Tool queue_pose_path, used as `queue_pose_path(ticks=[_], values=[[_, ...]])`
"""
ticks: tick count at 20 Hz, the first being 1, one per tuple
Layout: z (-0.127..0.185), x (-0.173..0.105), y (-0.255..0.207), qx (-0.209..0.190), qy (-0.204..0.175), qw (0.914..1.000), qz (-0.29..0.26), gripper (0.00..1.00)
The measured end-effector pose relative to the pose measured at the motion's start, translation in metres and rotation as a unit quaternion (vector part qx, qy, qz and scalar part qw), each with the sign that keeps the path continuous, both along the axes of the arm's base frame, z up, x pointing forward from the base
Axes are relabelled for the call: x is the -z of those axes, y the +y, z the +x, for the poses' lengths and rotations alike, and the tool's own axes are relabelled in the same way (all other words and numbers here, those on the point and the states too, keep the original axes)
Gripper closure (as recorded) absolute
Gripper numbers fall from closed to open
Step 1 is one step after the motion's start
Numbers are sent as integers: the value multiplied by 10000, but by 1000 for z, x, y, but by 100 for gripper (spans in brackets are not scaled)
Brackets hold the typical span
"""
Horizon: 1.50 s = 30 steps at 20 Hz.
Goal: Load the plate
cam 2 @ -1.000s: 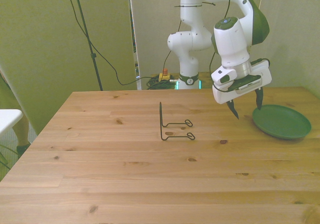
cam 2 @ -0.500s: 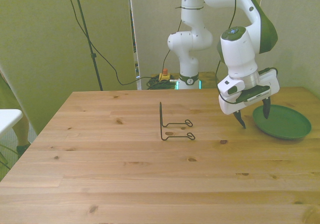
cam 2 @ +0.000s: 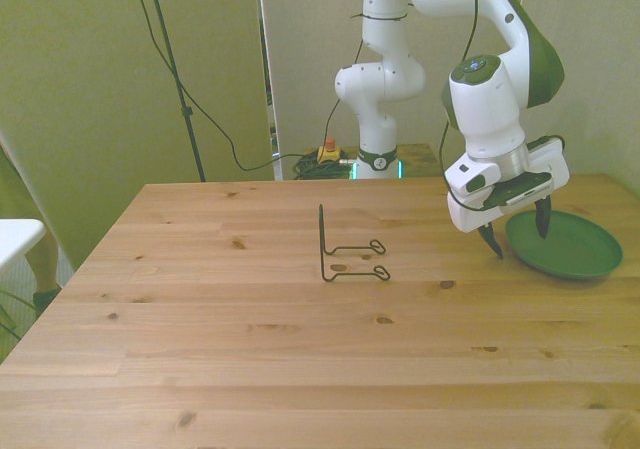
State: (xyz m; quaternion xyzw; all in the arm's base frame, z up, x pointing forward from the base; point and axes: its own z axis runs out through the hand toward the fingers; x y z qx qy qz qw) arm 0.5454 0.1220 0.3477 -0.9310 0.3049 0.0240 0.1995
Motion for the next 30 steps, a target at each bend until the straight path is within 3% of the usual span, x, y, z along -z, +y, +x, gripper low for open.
queue_pose_path(ticks=[22, 30], values=[[0, 15, -18, -4, 66, 9999, 122, 100], [-16, -5, -29, -104, 78, 9996, -251, 100]])
